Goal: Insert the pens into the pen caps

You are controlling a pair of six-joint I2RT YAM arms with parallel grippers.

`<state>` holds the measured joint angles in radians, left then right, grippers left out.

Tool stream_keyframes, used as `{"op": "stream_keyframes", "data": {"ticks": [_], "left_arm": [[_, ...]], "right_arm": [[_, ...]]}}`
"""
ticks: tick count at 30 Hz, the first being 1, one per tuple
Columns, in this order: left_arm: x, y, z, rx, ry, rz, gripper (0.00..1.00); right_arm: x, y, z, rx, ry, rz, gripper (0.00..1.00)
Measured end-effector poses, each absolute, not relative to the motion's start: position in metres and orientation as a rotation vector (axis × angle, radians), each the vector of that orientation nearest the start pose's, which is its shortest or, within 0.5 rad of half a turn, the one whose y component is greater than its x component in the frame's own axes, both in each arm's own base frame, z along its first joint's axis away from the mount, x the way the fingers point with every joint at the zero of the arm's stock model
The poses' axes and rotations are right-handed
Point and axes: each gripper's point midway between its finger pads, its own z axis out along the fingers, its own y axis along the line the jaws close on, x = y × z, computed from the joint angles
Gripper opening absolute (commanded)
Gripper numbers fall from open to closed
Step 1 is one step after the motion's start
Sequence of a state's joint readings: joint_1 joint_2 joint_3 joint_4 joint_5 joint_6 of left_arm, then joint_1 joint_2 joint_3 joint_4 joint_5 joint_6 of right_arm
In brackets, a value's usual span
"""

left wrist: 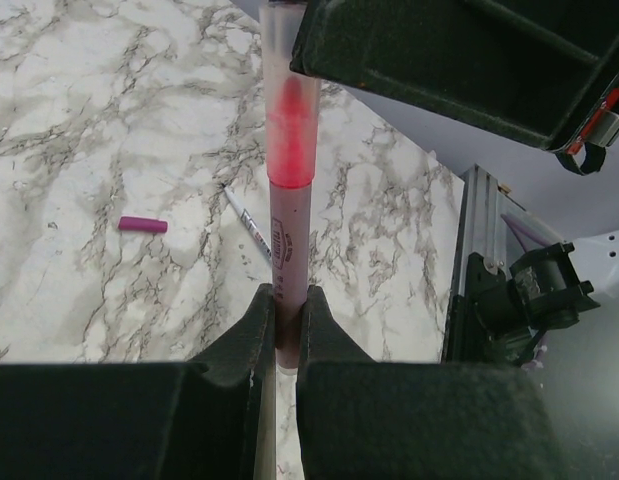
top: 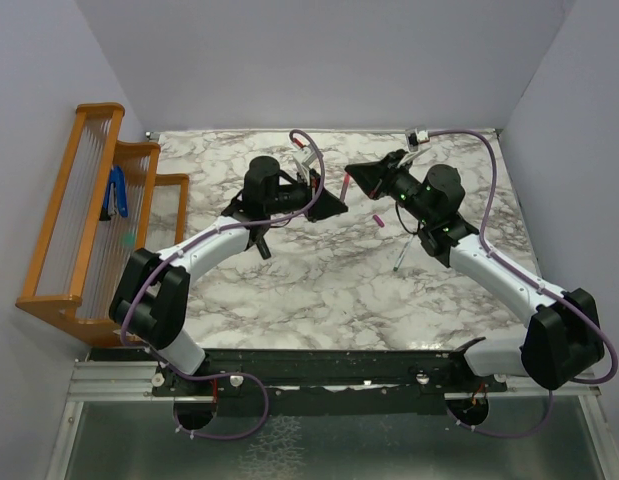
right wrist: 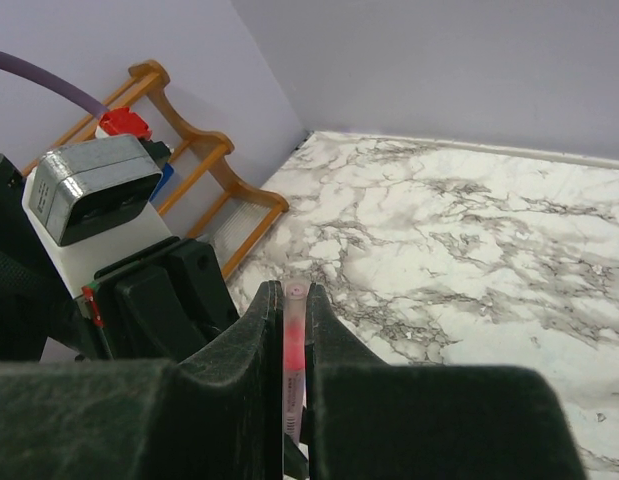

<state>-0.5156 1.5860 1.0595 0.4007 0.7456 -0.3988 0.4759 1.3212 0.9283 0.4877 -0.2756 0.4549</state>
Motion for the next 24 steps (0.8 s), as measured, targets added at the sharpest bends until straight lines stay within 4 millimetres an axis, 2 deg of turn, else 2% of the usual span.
{"op": "stream_keyframes", "data": {"ticks": [15, 24], "left_arm": [[0.337, -0.325, 0.247, 0.812, 1.749, -1.215, 0.00], [0.338, -0.317, 0.232, 0.853, 1.808, -1.179, 0.00]], "right_arm": [[0.361, 0.269, 0.317, -0.336, 1.520, 0.899, 0.00], [0.351, 0.281, 0.303, -0.374, 1.519, 0.895, 0.00]]}}
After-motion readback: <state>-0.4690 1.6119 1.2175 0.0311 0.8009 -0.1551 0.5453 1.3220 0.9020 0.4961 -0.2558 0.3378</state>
